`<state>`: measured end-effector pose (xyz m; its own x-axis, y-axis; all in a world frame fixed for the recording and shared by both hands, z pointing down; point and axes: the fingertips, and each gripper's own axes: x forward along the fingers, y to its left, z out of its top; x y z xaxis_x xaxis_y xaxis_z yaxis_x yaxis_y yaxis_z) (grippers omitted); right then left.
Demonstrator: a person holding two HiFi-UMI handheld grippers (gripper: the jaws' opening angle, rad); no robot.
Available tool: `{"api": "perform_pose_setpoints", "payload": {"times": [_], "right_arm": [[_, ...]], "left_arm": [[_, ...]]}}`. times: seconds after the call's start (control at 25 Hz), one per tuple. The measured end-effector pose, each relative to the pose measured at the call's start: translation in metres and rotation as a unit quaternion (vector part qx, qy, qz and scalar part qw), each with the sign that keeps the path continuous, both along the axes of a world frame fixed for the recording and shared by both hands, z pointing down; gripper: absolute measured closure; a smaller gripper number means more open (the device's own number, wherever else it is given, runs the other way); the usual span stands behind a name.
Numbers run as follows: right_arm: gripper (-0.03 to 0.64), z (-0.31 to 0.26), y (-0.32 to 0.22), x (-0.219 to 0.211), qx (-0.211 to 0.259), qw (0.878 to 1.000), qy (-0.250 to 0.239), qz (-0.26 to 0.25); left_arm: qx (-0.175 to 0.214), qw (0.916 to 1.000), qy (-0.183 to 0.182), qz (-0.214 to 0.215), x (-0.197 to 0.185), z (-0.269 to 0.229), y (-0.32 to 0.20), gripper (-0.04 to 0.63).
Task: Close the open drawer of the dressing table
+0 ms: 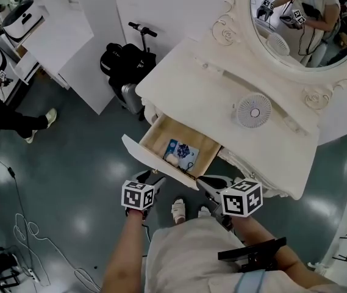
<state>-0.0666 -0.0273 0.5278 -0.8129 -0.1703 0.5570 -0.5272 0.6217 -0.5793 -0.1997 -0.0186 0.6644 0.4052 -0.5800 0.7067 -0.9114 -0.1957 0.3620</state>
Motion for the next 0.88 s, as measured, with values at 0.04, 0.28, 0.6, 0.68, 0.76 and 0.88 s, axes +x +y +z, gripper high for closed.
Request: {"api": "perform_pose_setpoints", "payload": {"times": [0.04, 0.28, 0.6, 0.68, 0.76, 0.88], "right_arm": [[0.598, 0.001, 0.000, 0.000, -0.001, 1.000, 0.001, 0.001], [0.598, 0.009, -0.002, 0.001, -0.011, 1.000, 0.007, 0.005], [0.598, 0.019, -0.007, 0.007, -0.023, 1.000, 0.017, 0.012], [0.598, 0.021, -0.007, 0.010, -0.025, 0.999, 0.019, 0.015], [0.598, 0.023, -0.008, 0.012, -0.028, 0.999, 0.021, 0.017], [0.598, 0.026, -0.007, 0.011, -0.032, 0.999, 0.021, 0.018]], "left_arm": [[-0.006, 0.9999, -0.009, 0.006, 0.000, 0.005, -0.001, 0.319], [-0.042, 0.9977, -0.047, 0.026, -0.005, 0.037, -0.004, 0.323], [-0.080, 0.9933, -0.076, 0.035, -0.013, 0.073, -0.007, 0.371], [-0.085, 0.9924, -0.081, 0.037, -0.014, 0.078, -0.009, 0.374], [-0.088, 0.9916, -0.086, 0.038, -0.015, 0.082, -0.010, 0.384], [-0.094, 0.9899, -0.098, 0.041, -0.018, 0.087, -0.011, 0.403]]}}
